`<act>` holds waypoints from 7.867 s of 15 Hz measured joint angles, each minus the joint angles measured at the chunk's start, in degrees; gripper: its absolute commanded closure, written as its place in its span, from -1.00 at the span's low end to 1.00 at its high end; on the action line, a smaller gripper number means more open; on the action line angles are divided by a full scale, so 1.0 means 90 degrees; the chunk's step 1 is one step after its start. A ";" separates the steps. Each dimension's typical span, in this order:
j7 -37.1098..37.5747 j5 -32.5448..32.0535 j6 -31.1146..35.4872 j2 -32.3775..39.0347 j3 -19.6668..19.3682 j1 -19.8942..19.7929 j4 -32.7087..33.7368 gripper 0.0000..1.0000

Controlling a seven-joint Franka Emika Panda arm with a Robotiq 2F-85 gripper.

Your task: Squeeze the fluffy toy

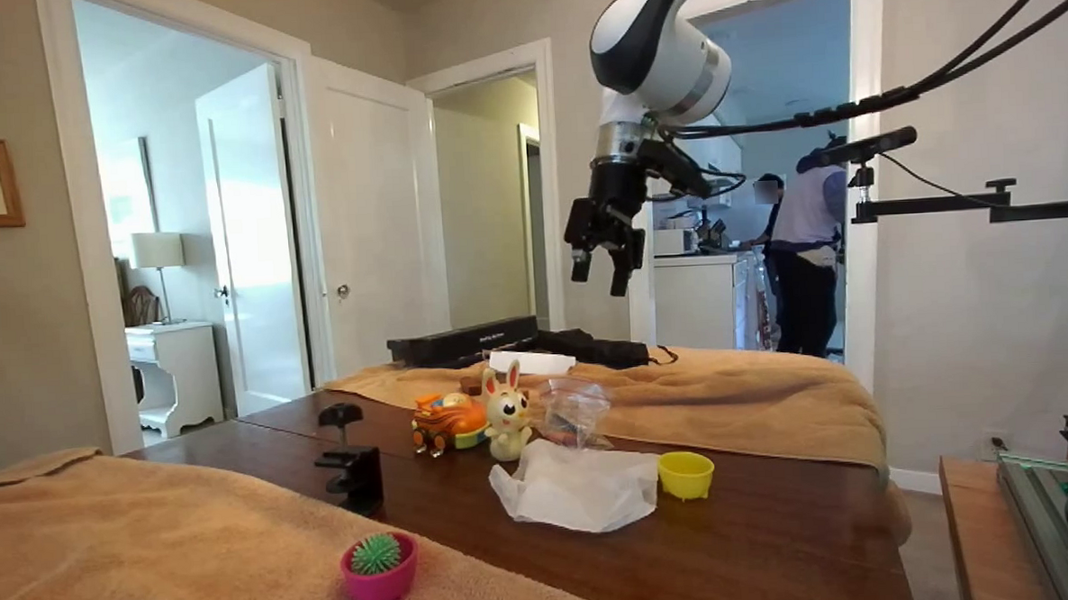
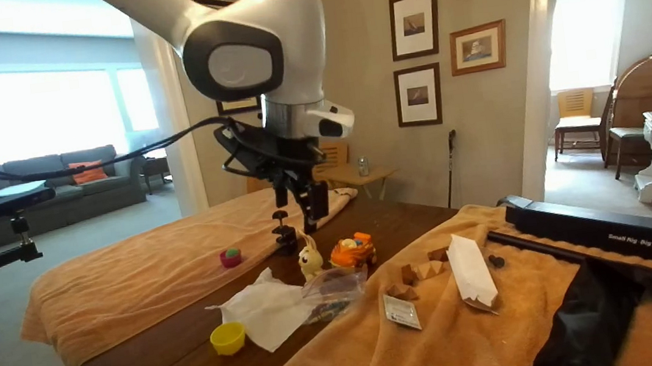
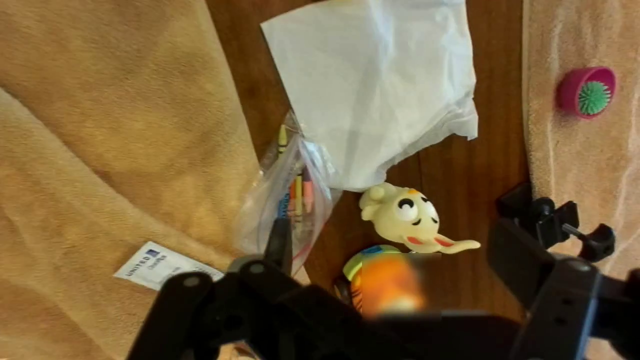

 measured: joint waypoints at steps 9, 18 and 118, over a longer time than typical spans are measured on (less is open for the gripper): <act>0.0004 0.0395 0.0865 0.0578 0.0523 0.0160 0.0009 -1.00; 0.0312 0.0359 0.1098 0.0842 0.0698 0.0121 0.0181 -1.00; 0.4654 -0.2214 0.1973 0.2987 0.0795 0.0989 0.1573 0.67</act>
